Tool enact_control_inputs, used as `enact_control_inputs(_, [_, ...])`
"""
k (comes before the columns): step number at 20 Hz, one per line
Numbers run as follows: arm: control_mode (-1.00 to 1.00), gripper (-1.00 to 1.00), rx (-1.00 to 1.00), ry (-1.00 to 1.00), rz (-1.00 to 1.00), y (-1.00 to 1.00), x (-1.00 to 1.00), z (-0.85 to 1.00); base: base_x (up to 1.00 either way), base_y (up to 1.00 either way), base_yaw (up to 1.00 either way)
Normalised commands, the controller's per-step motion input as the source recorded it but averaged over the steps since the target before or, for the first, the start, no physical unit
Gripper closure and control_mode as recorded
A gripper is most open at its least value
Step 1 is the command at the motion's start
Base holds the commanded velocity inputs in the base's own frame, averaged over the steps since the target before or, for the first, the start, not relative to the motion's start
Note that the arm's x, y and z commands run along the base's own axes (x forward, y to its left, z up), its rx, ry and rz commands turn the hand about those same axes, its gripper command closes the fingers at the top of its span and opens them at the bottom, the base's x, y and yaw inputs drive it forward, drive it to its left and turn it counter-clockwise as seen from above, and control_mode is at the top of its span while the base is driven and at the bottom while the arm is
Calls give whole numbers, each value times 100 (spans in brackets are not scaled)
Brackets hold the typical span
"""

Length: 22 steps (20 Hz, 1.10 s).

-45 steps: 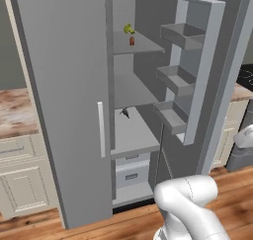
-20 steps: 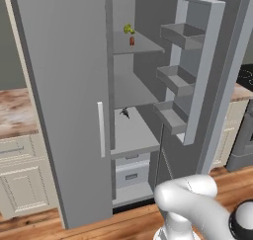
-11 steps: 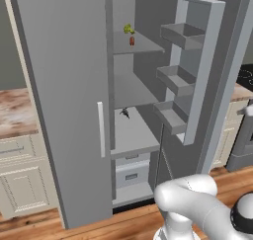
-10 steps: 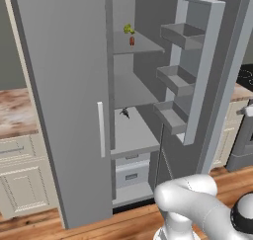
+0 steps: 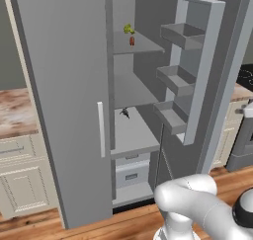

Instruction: Store the hot dog in the freezer for long-term storage. Close the freezer door after placing the cooked food.

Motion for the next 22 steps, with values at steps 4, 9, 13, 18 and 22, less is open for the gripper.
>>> enact_control_inputs(4, [-100, -100, 0, -11, 0, -16, 11, 0, 0, 0, 0])
enact_control_inputs(9, [-100, -100, 0, -4, 0, 1, 0, 0, 0, 0, 0])
enact_control_inputs(13, [-100, -100, 0, -6, 1, 10, 0, 0, 0, 0, 0])
enact_control_inputs(18, [-100, -100, 0, -7, 1, 17, 0, 0, 0, 0, 0])
enact_control_inputs(22, [-100, -100, 0, 0, 4, 26, 1, 0, 0, 0, 0])
